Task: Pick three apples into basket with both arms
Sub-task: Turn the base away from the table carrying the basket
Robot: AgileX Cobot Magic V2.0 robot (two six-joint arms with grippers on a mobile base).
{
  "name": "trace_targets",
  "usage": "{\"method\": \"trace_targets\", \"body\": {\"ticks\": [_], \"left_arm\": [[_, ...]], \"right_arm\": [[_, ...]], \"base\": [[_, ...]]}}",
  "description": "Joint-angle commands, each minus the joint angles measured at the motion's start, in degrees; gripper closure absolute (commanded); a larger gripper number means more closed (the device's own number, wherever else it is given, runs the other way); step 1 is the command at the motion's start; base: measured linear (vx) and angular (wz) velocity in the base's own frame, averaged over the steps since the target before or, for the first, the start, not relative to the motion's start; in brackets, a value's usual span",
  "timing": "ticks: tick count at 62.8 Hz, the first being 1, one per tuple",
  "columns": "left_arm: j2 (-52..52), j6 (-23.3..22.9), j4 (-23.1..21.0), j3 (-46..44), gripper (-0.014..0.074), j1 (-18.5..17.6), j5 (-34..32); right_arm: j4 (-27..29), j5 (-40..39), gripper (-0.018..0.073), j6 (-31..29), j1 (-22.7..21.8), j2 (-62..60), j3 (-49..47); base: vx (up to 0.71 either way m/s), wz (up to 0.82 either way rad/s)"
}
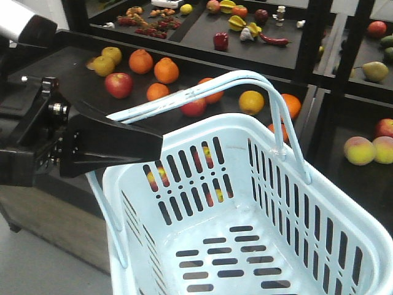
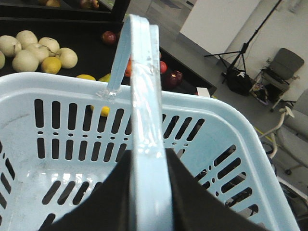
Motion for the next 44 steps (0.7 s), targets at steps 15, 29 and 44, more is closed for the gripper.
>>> {"method": "trace_targets", "body": {"ticks": [15,29,44], "left_arm": [[-1.44,-0.12,1.08,-1.37,0.0603,-0.25,-7.73],[-1.44,-0.12,1.08,-1.37,0.0603,-0.25,-7.73],[-1.44,-0.12,1.08,-1.37,0.0603,-0.25,-7.73]], "right_arm": [[-0.71,-4.11,0.0564,-0.51,-0.14,-0.67,0.83],[-0.71,-4.11,0.0564,-0.51,-0.14,-0.67,0.83],[-0.71,-4.11,0.0564,-0.51,-0.14,-0.67,0.83]], "base": [[-0.13,0.52],[-0.17,0.64],[-0.18,0.70]]}}
